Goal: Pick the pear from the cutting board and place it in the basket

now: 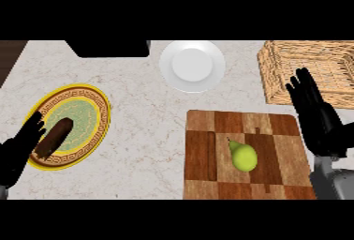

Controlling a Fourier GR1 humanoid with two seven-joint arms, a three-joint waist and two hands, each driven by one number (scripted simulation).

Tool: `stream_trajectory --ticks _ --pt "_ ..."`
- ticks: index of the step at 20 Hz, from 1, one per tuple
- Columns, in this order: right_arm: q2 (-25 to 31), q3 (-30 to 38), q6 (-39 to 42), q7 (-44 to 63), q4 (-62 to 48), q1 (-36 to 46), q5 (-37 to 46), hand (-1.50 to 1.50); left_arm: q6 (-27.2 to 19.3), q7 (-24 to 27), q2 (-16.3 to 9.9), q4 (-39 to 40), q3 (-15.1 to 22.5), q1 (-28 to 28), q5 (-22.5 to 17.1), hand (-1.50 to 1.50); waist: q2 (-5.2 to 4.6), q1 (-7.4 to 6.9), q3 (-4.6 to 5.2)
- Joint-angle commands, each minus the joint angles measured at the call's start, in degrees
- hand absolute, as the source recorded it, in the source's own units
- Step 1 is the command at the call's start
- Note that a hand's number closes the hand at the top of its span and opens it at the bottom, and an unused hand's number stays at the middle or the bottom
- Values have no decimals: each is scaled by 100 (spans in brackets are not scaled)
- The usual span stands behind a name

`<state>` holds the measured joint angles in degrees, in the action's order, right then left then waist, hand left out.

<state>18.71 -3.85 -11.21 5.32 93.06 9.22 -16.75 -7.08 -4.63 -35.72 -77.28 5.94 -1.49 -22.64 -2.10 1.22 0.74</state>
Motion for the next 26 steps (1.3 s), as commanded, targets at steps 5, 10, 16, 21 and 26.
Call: stream_trajectory --ticks 5,10,16,21,26 --pt "-424 -645 2092 327 -981 1471 -1342 150 99 62 210 -371 144 989 72 0 -34 -688 -124" --pt "72 -2218 4304 -573 -310 1908 -507 -150 86 -57 493 -364 356 1150 55 0 78 -671 -101" --pt "-405 -2538 4590 -1272 -844 1987 329 -150 -370 -564 712 -190 245 1468 286 0 200 -165 -76" --pt "-294 -2327 4855 923 -950 3262 -416 -150 -77 -410 650 -31 54 1460 170 0 211 -164 -58" --pt "402 -2445 5267 1406 -1148 4509 577 -150 -224 -424 805 -321 275 1260 325 0 233 -301 -60"
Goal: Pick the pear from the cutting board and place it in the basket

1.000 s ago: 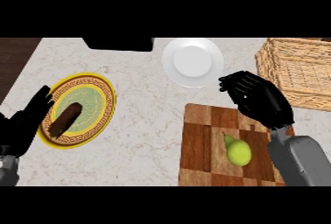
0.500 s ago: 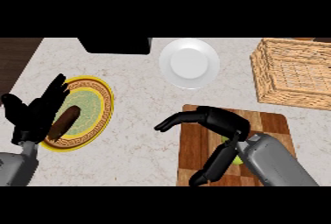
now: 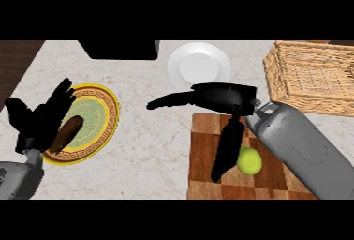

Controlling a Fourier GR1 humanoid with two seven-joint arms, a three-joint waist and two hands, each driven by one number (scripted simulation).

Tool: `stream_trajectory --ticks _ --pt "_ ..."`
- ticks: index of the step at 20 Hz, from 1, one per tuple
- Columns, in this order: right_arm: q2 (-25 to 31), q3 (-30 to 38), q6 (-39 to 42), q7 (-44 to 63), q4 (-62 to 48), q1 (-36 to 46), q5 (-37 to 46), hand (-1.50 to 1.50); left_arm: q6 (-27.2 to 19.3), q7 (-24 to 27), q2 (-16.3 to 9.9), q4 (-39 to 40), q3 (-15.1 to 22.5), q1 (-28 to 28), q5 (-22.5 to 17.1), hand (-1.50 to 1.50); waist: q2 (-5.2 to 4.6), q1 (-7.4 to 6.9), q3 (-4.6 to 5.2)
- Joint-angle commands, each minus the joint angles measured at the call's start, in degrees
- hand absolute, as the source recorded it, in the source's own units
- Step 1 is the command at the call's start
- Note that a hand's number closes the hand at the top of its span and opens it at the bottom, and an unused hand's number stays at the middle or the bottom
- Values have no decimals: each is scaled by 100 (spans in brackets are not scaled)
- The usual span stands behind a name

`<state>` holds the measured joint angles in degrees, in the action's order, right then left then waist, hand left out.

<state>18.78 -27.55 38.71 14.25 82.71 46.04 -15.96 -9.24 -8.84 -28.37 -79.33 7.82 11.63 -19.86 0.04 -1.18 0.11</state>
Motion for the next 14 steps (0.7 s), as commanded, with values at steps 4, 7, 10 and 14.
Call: stream_trajectory --ticks 4,7,10,14 --pt "772 43 622 840 -851 1823 1083 -150 -28 -37 100 -17 72 26 88 0 -37 -122 2" --pt "625 144 1286 952 -1549 2419 889 -150 202 188 -14 255 -117 50 81 0 -34 -39 1" --pt "651 -46 2309 709 -2313 2756 766 -150 -48 -59 279 200 47 294 157 0 -60 -77 0" --pt "907 21 3209 206 -2991 2921 663 -150 218 -8 23 251 -145 202 98 0 -71 -98 -5"
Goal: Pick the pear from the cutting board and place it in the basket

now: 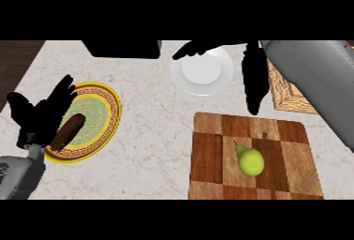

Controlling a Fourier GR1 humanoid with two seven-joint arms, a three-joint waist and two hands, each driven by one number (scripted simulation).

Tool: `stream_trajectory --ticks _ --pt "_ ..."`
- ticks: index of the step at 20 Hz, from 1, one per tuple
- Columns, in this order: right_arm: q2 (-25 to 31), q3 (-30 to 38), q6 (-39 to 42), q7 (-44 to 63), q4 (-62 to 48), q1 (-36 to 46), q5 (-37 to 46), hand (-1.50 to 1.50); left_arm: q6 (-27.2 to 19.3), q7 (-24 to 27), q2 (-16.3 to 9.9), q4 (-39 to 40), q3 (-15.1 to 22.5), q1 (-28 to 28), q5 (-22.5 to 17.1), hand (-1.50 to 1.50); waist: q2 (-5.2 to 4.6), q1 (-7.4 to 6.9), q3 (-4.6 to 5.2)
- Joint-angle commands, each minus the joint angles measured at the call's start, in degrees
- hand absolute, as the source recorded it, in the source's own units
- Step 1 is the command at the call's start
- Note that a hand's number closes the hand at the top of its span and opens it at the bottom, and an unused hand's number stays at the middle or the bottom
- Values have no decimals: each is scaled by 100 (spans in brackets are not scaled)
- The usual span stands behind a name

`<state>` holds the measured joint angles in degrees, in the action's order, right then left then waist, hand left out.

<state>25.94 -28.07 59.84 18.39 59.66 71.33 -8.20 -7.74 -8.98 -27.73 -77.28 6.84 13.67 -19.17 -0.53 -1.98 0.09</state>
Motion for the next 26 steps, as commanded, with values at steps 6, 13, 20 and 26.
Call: stream_trajectory --ticks 6,13,20,26 --pt "657 283 1602 -1069 -1146 184 3 -150 20 11 37 29 -91 -1 144 0 -4 49 -12" --pt "412 496 595 -1637 -1051 -607 435 -150 173 248 141 75 -213 -204 161 0 0 50 -14" --pt "640 314 63 -2469 -27 -1971 1144 -150 205 0 111 103 -372 -121 162 0 19 122 -22" --pt "25 96 -789 -2838 52 -2561 1833 -150 234 -38 244 230 -369 103 350 0 16 142 -15"
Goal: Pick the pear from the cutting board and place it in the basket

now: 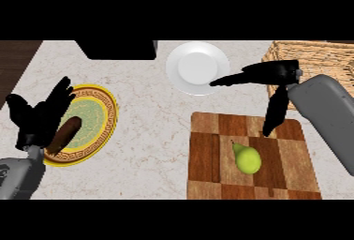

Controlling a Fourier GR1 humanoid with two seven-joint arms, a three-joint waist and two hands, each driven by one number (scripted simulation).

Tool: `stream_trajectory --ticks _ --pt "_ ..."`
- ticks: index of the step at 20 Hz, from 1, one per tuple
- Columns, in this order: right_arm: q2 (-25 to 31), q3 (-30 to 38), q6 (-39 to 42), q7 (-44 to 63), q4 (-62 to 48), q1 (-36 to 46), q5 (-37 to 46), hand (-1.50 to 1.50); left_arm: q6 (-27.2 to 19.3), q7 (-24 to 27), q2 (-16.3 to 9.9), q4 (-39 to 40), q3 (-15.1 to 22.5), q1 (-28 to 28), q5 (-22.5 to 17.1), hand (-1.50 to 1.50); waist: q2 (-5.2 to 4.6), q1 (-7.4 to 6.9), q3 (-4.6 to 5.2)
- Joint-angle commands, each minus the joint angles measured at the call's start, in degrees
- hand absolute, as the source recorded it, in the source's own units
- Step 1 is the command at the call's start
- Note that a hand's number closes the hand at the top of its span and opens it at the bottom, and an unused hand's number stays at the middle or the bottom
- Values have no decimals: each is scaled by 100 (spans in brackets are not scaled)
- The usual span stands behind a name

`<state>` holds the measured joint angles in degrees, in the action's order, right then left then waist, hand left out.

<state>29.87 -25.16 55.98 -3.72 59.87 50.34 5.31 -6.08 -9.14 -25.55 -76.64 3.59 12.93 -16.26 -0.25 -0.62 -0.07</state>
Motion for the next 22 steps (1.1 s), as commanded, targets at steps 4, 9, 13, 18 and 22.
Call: stream_trajectory --ticks 4,9,13,18,22 --pt "-416 156 -383 -789 -294 -664 381 -150 1 -144 176 -187 -20 -97 111 0 13 10 4" --pt "-705 -132 -684 -883 -282 -907 1231 -150 100 -389 41 -556 -274 -272 135 0 23 -7 4" --pt "-988 -501 -842 -1061 -513 -1020 1724 -150 24 46 381 -105 -131 -258 444 0 15 6 6" --pt "-958 -505 -708 -1305 -668 -910 2168 -150 77 -265 471 143 -301 289 488 0 12 35 6" --pt "-508 -483 -792 -2059 -701 -1180 2364 -150 386 73 388 -248 -433 -433 421 0 17 -2 5"
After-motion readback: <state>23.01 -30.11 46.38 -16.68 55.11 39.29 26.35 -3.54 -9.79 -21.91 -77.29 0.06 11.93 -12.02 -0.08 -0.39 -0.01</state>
